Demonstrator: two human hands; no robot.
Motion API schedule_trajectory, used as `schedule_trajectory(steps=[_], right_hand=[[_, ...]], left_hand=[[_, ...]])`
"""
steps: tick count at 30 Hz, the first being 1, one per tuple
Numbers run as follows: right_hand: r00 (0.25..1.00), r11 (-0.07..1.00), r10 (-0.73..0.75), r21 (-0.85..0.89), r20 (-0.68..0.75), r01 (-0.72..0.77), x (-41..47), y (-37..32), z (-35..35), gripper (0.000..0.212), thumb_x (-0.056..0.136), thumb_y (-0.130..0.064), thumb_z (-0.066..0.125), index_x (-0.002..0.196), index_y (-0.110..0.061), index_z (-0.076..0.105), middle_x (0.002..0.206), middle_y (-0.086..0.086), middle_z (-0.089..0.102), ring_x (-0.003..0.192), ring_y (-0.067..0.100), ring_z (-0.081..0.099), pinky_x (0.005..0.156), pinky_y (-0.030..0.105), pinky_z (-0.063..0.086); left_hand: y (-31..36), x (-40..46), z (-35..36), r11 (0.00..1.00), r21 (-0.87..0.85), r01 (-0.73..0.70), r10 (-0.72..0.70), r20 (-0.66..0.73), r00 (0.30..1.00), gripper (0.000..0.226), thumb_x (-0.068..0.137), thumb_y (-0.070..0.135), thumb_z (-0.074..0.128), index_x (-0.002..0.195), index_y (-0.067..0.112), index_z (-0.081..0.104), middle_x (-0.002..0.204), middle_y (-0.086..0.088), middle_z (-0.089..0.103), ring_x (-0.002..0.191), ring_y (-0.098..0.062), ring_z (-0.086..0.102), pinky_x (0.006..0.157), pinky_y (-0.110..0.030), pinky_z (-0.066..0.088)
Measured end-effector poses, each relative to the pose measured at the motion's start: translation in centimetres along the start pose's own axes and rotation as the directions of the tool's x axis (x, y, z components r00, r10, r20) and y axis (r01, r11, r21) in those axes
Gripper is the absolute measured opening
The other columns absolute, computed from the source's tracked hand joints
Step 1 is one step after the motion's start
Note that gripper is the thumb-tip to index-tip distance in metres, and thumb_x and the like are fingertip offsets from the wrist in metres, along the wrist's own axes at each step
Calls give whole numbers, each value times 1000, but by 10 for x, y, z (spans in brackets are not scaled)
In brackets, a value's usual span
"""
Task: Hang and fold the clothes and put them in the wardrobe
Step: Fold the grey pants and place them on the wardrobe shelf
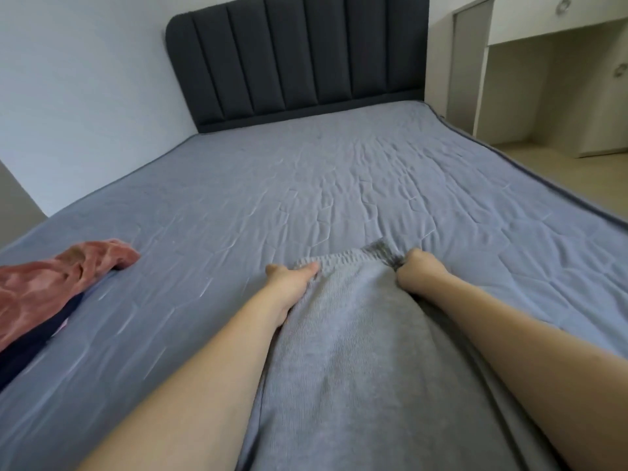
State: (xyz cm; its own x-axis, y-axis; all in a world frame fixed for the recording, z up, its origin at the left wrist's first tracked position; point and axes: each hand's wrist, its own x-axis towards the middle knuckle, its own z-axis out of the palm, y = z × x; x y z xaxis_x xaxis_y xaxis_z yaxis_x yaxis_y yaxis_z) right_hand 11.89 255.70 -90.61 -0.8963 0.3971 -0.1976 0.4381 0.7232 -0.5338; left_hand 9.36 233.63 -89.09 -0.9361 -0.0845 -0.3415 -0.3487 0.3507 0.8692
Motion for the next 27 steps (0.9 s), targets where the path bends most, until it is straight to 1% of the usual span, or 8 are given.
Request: schedule_trajectory(steps=[4, 9, 11, 14, 17, 19, 22, 27], right_hand=[[999, 999, -37, 41, 28, 36, 0, -9, 2, 19, 88, -13, 44, 101, -1, 51, 111, 17, 58, 97, 32, 58, 76, 34, 44], [924, 813, 23, 530, 380, -239, -14, -39, -32, 42, 85, -50, 51, 82, -9, 59, 61, 9, 69, 56, 26, 64, 59, 27, 43], [896, 797, -14, 546, 444, -258, -26, -44, -37, 54, 76, -61, 67, 98, -11, 62, 76, 9, 74, 65, 25, 71, 57, 28, 50], [963, 763, -65, 635, 261, -121, -42, -51, -38, 60, 73, -43, 81, 116, -10, 55, 99, 10, 67, 83, 26, 68, 63, 32, 57], [973, 736, -198, 674, 119, 67, -66, -70, -59, 47, 77, -33, 80, 112, -11, 57, 91, 4, 66, 74, 14, 67, 49, 18, 51], [963, 734, -257, 664, 82, 140, -89, -86, -85, 36, 79, -31, 79, 103, -12, 60, 88, 3, 68, 73, 14, 67, 52, 20, 52], [943, 698, -329, 685, 48, 208, -130, -115, -137, 30, 79, -30, 79, 95, -12, 62, 87, 7, 72, 75, 20, 71, 63, 29, 58], [788, 535, -592, 814, 169, 227, -209, -155, -241, 47, 73, -35, 79, 108, -4, 72, 110, 13, 71, 98, 25, 70, 76, 34, 58]], left_hand=[[-15, 18, 7, 998, 60, -1, -1, 35, 999, 85, 85, 53, 68, 144, 2, 38, 139, -17, 53, 122, -33, 56, 102, -37, 45], [-10, 4, -2, 999, -17, -35, 37, 134, 990, 65, 90, 47, 66, 135, 3, 53, 127, -19, 62, 113, -32, 62, 100, -46, 49], [-10, -14, -15, 994, -109, 11, 9, 187, 982, 59, 90, 43, 67, 133, 4, 54, 120, -20, 65, 107, -33, 66, 93, -50, 53], [-4, -43, -41, 949, -313, 30, 49, 241, 969, 47, 92, 25, 67, 129, 0, 54, 114, -23, 68, 99, -35, 68, 89, -51, 54], [16, -73, -73, 915, -399, -66, 176, 247, 953, 35, 91, 6, 63, 124, -4, 58, 108, -22, 70, 90, -30, 69, 84, -43, 57], [42, -95, -98, 918, -365, -154, 248, 229, 941, 24, 90, 1, 61, 114, 0, 64, 92, -14, 74, 75, -22, 72, 71, -34, 60], [93, -137, -140, 919, -324, -227, 307, 223, 925, 18, 86, 5, 63, 102, 3, 69, 85, -11, 74, 69, -19, 70, 72, -31, 57], [171, -211, -214, 901, -355, -251, 397, 437, 807, 33, 65, 20, 75, 93, 4, 78, 92, -13, 74, 83, -23, 73, 72, -31, 58]])
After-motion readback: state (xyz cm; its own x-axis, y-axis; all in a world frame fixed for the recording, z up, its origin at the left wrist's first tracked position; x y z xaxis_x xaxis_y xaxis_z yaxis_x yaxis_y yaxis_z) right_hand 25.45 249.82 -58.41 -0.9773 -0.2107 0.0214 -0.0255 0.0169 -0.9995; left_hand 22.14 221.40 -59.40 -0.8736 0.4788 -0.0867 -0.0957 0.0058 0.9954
